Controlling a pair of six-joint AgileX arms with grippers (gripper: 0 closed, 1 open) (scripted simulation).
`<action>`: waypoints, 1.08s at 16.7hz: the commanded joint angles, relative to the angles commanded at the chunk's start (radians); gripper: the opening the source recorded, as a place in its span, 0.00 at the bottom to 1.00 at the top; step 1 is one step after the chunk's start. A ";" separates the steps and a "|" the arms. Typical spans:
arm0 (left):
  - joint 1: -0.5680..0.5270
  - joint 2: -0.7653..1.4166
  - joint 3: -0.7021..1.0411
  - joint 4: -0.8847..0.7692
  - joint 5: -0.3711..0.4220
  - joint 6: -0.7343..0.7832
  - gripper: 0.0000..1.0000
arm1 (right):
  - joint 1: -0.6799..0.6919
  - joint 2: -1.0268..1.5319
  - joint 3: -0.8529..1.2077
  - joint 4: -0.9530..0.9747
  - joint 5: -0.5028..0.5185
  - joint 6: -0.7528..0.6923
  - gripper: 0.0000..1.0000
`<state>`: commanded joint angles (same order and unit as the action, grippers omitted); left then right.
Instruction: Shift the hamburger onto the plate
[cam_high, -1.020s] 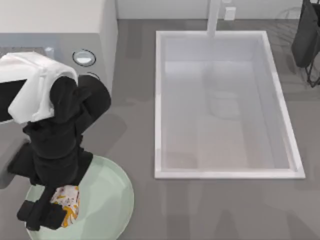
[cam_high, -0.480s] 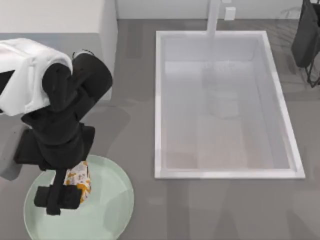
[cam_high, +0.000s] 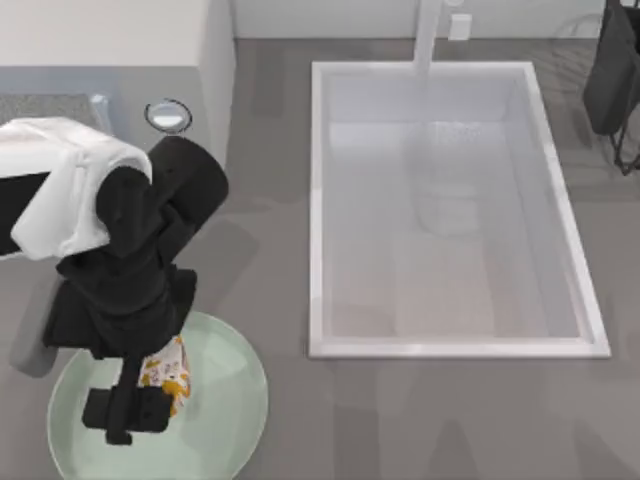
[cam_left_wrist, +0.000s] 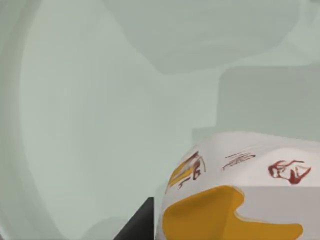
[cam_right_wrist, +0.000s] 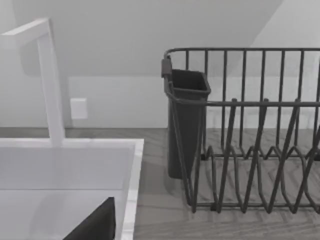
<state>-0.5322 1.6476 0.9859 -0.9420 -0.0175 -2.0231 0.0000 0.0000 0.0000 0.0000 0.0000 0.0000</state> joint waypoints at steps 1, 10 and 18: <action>0.000 0.008 -0.020 0.024 0.000 0.000 0.00 | 0.000 0.000 0.000 0.000 0.000 0.000 1.00; 0.000 0.020 -0.035 0.042 0.000 -0.002 0.30 | 0.000 0.000 0.000 0.000 0.000 0.000 1.00; 0.000 0.020 -0.035 0.042 0.000 -0.002 0.90 | 0.000 0.000 0.000 0.000 0.000 0.000 1.00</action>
<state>-0.5323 1.6674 0.9508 -0.9002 -0.0175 -2.0250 0.0000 0.0000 0.0000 0.0000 0.0000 0.0000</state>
